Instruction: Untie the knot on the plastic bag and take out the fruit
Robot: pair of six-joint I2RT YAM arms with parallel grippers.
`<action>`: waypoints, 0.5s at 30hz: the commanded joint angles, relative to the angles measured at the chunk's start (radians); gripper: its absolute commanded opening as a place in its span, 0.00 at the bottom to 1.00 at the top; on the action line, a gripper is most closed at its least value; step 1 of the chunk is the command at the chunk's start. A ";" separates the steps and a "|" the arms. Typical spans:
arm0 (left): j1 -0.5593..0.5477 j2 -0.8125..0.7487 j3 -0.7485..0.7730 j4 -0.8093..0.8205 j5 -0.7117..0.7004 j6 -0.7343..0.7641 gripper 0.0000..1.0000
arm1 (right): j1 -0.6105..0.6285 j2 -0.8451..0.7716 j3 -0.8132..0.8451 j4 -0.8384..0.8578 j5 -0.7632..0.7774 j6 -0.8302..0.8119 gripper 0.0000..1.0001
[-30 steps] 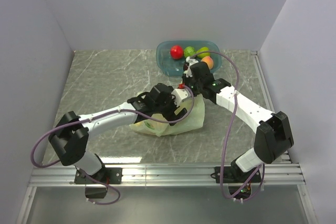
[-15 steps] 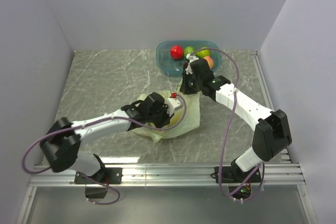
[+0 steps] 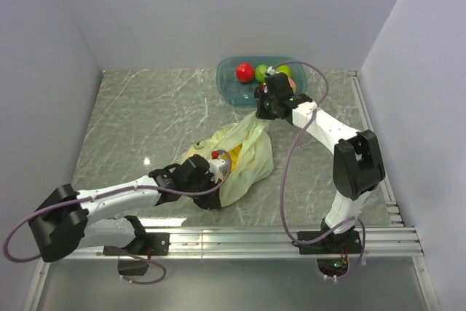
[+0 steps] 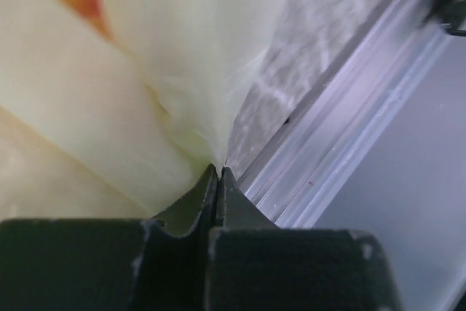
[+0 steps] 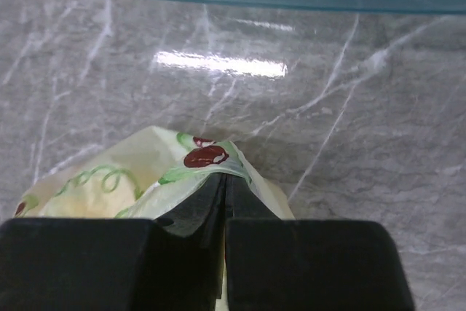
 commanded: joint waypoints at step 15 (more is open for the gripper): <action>-0.007 -0.171 0.278 -0.131 -0.310 -0.239 0.84 | 0.282 -0.242 -0.080 -0.107 0.271 0.060 0.70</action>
